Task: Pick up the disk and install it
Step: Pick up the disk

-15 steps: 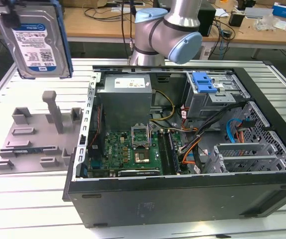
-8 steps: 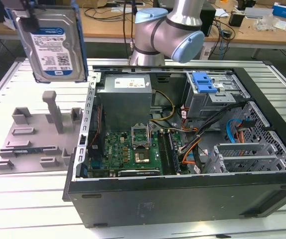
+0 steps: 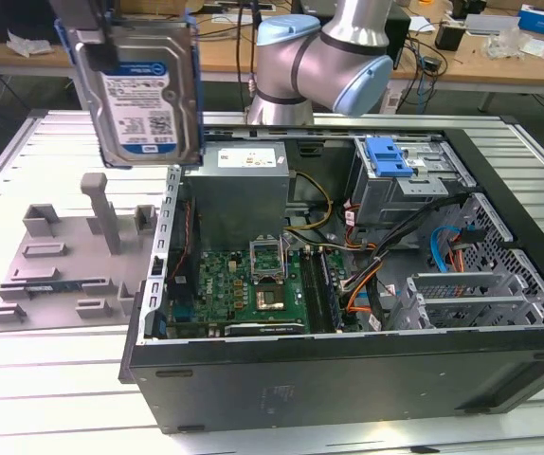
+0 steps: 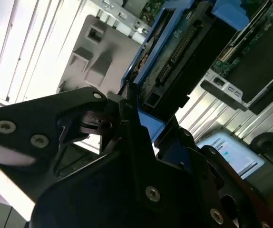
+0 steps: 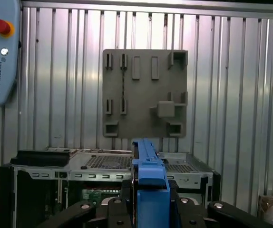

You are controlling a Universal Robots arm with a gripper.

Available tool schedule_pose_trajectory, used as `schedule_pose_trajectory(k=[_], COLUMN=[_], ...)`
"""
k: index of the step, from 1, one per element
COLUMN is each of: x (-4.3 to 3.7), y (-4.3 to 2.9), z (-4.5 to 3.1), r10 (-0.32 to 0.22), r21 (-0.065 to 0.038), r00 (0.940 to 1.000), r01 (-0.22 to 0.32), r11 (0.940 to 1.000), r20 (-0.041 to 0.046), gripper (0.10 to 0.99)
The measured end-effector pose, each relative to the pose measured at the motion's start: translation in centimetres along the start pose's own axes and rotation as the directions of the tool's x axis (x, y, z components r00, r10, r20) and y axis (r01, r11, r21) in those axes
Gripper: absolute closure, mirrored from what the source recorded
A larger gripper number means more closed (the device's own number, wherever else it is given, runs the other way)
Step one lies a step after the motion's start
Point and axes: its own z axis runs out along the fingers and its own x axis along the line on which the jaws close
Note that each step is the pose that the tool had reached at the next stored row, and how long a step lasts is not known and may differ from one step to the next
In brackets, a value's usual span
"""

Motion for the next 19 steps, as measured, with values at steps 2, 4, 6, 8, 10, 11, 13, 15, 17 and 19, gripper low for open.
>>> schedule_pose_trajectory(k=[2,4,6,8,10,11,13,15,17,19], x=[0.62,1.15,1.56,2.40,3.21,3.61,4.42,4.91,5.41,5.98], y=[-1.24,-2.31,-3.16,-4.84,-6.41,-7.12,-8.26,-8.86,-9.45,-10.12], z=[0.01,0.01,0.02,0.03,0.04,0.04,0.04,0.05,0.05,0.05], r10=[0.000,0.000,0.000,0.000,0.000,0.000,0.000,0.000,0.000,0.000], r21=[0.000,0.000,0.000,0.000,0.000,0.000,0.000,0.000,0.000,0.000], r00=[1.0000,1.0000,1.0000,1.0000,1.0000,1.0000,1.0000,1.0000,1.0000,1.0000], r01=[0.000,0.000,0.000,0.000,0.000,0.000,0.000,0.000,0.000,0.000], r11=[1.0000,1.0000,1.0000,1.0000,1.0000,1.0000,1.0000,1.0000,1.0000,1.0000], r20=[0.0001,0.0000,0.0000,0.0000,0.0000,0.0000,0.0000,0.0000,0.0001,0.0001], gripper=[0.718,0.718,0.718,0.718,0.718,0.718,0.718,0.718,0.718,0.718])
